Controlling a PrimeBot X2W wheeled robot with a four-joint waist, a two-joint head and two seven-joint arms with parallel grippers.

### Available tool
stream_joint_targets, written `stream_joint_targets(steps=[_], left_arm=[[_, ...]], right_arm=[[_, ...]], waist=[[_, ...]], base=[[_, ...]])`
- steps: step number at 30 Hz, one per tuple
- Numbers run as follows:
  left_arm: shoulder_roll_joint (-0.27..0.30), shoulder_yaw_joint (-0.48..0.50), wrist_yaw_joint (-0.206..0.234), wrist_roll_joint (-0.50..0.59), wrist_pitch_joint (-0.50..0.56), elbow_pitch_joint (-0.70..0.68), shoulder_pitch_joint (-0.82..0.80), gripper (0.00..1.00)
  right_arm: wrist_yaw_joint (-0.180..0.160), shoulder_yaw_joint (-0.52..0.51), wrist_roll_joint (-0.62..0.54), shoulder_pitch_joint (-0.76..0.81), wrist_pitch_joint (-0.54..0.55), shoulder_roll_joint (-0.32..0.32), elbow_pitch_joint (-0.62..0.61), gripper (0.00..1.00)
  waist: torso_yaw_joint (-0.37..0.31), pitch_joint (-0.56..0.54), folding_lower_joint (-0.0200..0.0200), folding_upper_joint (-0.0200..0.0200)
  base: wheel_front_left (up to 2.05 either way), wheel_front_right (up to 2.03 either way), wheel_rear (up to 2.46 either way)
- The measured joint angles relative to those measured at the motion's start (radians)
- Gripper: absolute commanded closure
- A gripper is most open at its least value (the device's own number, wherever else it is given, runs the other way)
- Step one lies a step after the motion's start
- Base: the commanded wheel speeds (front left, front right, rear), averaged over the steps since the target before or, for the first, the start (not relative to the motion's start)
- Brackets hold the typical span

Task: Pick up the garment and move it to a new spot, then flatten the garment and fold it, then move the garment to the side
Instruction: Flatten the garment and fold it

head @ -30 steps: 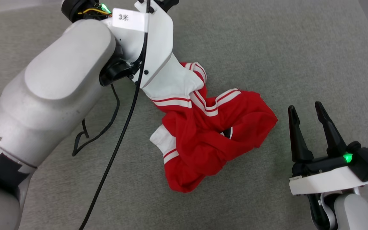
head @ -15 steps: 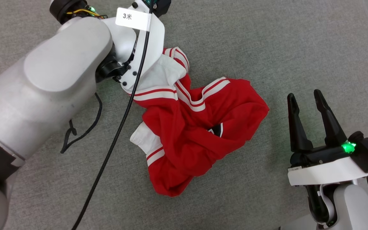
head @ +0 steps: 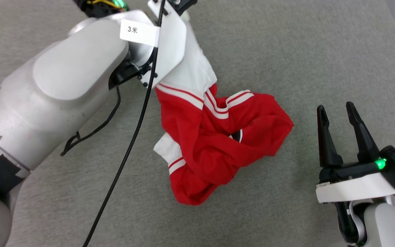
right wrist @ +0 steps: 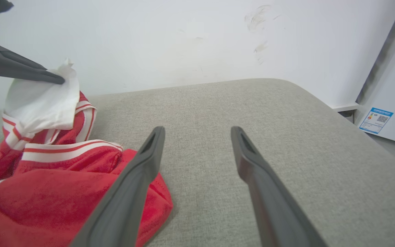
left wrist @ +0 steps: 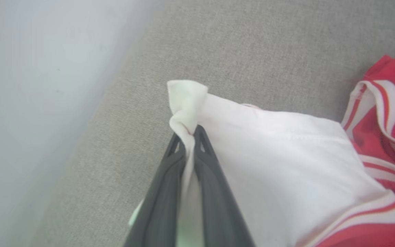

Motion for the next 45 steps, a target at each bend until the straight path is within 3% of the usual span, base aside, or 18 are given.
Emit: stream_joint_targets(steps=[4, 11, 17, 28, 34, 41, 42, 43, 44, 45], left_arm=[[-0.001, 0.010, 0.000, -0.007, -0.149, 0.028, -0.003, 1.00], [0.067, 0.040, 0.017, -0.007, -0.337, 0.043, 0.068, 1.00], [0.174, 0.067, 0.080, -0.046, -0.446, 0.003, 0.231, 1.00], [0.370, 0.129, 0.241, -0.249, -0.570, -0.122, 0.636, 1.00], [0.393, 0.140, 0.284, -0.356, -0.607, -0.123, 0.815, 1.00], [0.373, 0.142, 0.270, -0.419, -0.632, -0.046, 0.909, 1.00], [0.366, 0.144, 0.265, -0.425, -0.635, -0.038, 0.910, 0.97], [0.361, 0.144, 0.262, -0.427, -0.642, -0.028, 0.913, 0.55], [0.356, 0.147, 0.264, -0.425, -0.656, -0.020, 0.914, 0.00], [0.351, 0.150, 0.266, -0.421, -0.671, -0.014, 0.915, 0.00]], right_arm=[[0.000, -0.014, -0.023, 0.030, 0.000, 0.000, 0.001, 0.00], [0.000, -0.032, -0.059, 0.080, 0.000, 0.000, 0.002, 0.00], [0.000, -0.040, -0.074, 0.120, 0.000, 0.000, 0.006, 0.00], [0.000, -0.046, -0.091, 0.172, 0.000, 0.000, 0.009, 0.00], [0.000, -0.045, -0.096, 0.180, 0.000, 0.000, 0.008, 0.00], [0.000, -0.045, -0.100, 0.181, 0.000, 0.000, 0.014, 0.00], [0.000, -0.045, -0.100, 0.181, 0.000, 0.000, 0.017, 0.00], [0.000, -0.045, -0.100, 0.182, 0.000, 0.000, 0.020, 0.00], [0.000, -0.046, -0.100, 0.183, 0.000, 0.000, 0.023, 0.00], [0.000, -0.046, -0.100, 0.185, 0.000, 0.000, 0.025, 0.00]], waist=[[0.041, -0.050, 0.0000, 0.0000], [0.129, -0.136, 0.0000, 0.0000], [0.199, -0.206, 0.0000, 0.0000], [0.288, -0.303, 0.0000, 0.0001], [0.299, -0.310, -0.0001, 0.0000], [0.296, -0.309, 0.0000, 0.0000], [0.296, -0.311, 0.0000, 0.0001], [0.297, -0.314, 0.0000, 0.0000], [0.297, -0.319, 0.0000, 0.0000], [0.298, -0.324, 0.0000, 0.0000]], base=[[0.00, 0.00, 0.00], [0.00, 0.00, 0.00], [0.00, 0.00, 0.00], [0.00, 0.00, 0.00], [0.00, 0.00, 0.00], [0.00, 0.00, 0.00], [0.00, 0.00, 0.00], [0.00, 0.00, 0.00], [0.00, 0.00, 0.00], [0.00, 0.00, 0.00]])
